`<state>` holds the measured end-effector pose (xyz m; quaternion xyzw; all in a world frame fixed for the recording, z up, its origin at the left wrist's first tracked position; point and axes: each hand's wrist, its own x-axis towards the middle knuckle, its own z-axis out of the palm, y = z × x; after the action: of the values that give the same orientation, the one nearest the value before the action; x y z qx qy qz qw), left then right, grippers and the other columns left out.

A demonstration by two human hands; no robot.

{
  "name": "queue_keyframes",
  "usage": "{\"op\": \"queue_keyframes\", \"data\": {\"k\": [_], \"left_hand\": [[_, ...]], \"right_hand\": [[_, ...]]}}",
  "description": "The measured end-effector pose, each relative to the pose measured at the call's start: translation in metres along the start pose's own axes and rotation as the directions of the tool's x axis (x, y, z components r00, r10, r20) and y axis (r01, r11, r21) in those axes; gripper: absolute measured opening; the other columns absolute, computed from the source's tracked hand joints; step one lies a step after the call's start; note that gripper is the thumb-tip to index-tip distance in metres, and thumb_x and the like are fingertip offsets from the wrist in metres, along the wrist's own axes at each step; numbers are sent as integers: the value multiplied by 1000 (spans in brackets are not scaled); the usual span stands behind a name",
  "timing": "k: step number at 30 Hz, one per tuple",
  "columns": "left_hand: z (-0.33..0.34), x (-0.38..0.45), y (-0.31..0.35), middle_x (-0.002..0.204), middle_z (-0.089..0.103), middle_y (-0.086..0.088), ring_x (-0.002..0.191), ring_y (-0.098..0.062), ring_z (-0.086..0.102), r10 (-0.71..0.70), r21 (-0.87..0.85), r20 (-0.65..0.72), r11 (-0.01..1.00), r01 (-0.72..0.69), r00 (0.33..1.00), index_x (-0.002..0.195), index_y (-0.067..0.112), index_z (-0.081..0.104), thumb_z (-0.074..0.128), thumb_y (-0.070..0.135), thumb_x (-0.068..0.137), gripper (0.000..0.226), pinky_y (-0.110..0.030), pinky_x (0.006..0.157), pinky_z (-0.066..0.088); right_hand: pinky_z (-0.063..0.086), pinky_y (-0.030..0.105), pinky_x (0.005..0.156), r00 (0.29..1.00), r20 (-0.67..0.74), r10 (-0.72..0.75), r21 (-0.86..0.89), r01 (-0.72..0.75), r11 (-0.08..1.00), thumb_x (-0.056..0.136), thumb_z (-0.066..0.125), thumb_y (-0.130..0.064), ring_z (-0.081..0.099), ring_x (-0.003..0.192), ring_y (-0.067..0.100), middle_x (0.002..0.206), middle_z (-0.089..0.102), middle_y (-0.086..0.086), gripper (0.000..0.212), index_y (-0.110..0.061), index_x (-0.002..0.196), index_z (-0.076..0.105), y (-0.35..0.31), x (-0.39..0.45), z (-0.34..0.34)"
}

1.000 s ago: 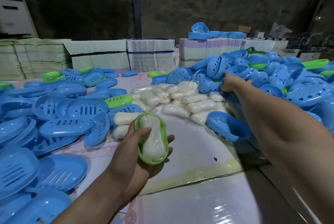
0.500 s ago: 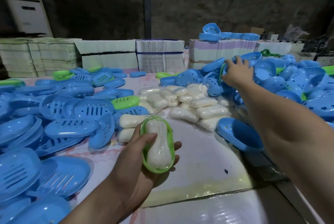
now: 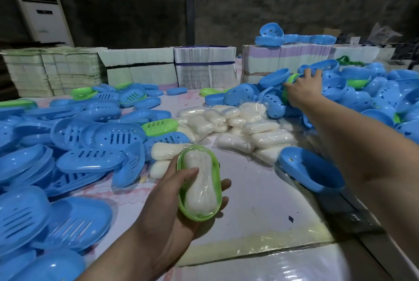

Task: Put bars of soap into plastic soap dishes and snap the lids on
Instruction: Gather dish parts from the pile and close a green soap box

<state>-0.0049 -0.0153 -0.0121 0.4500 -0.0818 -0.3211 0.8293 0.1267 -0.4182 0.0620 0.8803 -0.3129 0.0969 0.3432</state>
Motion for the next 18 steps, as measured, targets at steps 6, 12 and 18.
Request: {"op": "queue_keyframes", "data": {"k": [6,12,18], "left_hand": [[0,0,0,119,73,-15,94,-35,75,5,-5,-8,1000,-5,1000,123,34,67,48,19,97,36,-40,72,59],[-1,1,0,120,72,-17,89,-33,75,-2,8,-4,1000,2,1000,126,33,65,48,20,96,37,-38,69,59],[0,1,0,119,72,-18,87,-34,76,11,-16,-11,1000,-11,1000,123,34,66,48,19,97,36,-38,67,59]], "right_hand": [[35,38,72,998,24,59,206,-63,977,90,46,-37,48,96,31,97,58,9,34,-22,120,51,-8,2,-6],[41,38,67,984,21,175,385,-169,907,88,52,-24,57,86,35,83,50,11,37,-21,124,49,-3,4,1],[39,42,70,971,-67,228,567,-151,810,89,55,-15,57,99,40,109,57,18,34,-14,123,51,-9,-5,3]]}}
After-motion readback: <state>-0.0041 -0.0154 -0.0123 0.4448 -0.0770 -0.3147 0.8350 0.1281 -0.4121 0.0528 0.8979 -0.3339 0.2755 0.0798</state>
